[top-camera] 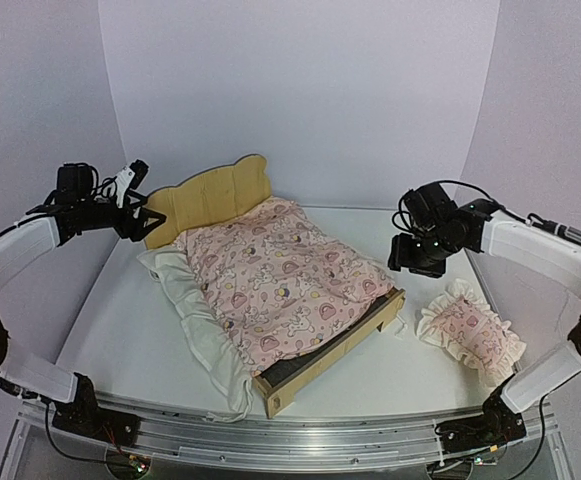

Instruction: Set up the pet bed

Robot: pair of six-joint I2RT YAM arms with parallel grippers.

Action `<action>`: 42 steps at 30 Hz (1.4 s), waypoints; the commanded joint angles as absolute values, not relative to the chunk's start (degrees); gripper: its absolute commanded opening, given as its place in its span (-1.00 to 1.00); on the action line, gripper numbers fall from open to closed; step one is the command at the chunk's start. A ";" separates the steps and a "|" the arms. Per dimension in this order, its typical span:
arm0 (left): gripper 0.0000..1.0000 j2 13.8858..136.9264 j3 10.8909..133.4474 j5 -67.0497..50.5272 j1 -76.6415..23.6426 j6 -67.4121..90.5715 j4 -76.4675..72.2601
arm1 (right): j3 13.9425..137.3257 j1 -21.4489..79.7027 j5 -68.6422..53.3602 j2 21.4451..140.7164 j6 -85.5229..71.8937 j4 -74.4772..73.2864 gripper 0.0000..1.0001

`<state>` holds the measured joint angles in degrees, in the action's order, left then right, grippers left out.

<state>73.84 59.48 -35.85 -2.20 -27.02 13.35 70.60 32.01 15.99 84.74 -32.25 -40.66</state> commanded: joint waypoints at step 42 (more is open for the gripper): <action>-0.34 77.42 68.63 -46.93 0.81 -29.07 43.15 | 89.01 34.28 1.56 113.75 -37.11 -28.04 0.14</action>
<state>81.78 71.33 -38.09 3.49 -27.11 31.75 79.35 32.84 6.22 106.63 -41.58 -36.58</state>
